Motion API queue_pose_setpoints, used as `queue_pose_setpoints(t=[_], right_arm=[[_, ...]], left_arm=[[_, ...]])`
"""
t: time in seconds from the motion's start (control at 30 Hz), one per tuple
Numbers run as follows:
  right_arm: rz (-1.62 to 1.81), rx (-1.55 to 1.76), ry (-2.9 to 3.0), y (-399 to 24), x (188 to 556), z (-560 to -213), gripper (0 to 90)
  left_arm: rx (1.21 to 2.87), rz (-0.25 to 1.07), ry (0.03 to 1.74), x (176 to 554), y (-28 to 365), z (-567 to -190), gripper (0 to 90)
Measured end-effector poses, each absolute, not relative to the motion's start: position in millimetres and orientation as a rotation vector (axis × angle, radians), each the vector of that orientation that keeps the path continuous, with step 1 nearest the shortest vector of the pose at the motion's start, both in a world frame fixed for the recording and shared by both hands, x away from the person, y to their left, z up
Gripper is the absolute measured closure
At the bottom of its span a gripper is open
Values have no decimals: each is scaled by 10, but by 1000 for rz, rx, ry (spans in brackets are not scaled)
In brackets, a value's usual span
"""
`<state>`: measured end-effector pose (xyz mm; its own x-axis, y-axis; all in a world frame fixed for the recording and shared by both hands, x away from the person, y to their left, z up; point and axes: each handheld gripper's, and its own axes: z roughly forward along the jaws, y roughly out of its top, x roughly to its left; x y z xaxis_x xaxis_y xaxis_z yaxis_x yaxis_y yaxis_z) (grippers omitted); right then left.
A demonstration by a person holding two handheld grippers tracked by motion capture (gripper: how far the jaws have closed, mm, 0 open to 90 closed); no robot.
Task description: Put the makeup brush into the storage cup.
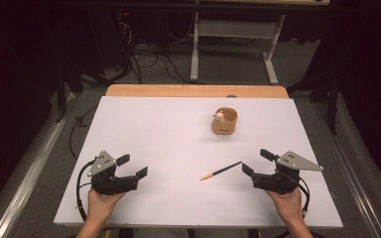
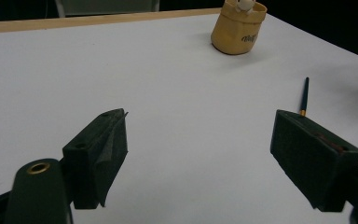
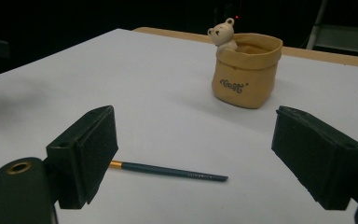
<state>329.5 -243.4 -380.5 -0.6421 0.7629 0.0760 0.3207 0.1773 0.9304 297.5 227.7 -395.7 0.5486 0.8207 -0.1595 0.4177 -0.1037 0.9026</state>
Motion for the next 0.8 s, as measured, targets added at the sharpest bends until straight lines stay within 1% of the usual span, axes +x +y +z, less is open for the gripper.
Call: queue_pose_setpoints(t=[0.37,0.8], right_arm=[[1507,988,2072,-2255,3360,-3747,159],[1520,937,2128,-1941,3477,-3691,159]], left_arm=[[1721,469,1041,2972,2279,-3961,190],[1724,463,1036,2972,2278,-3957,188]])
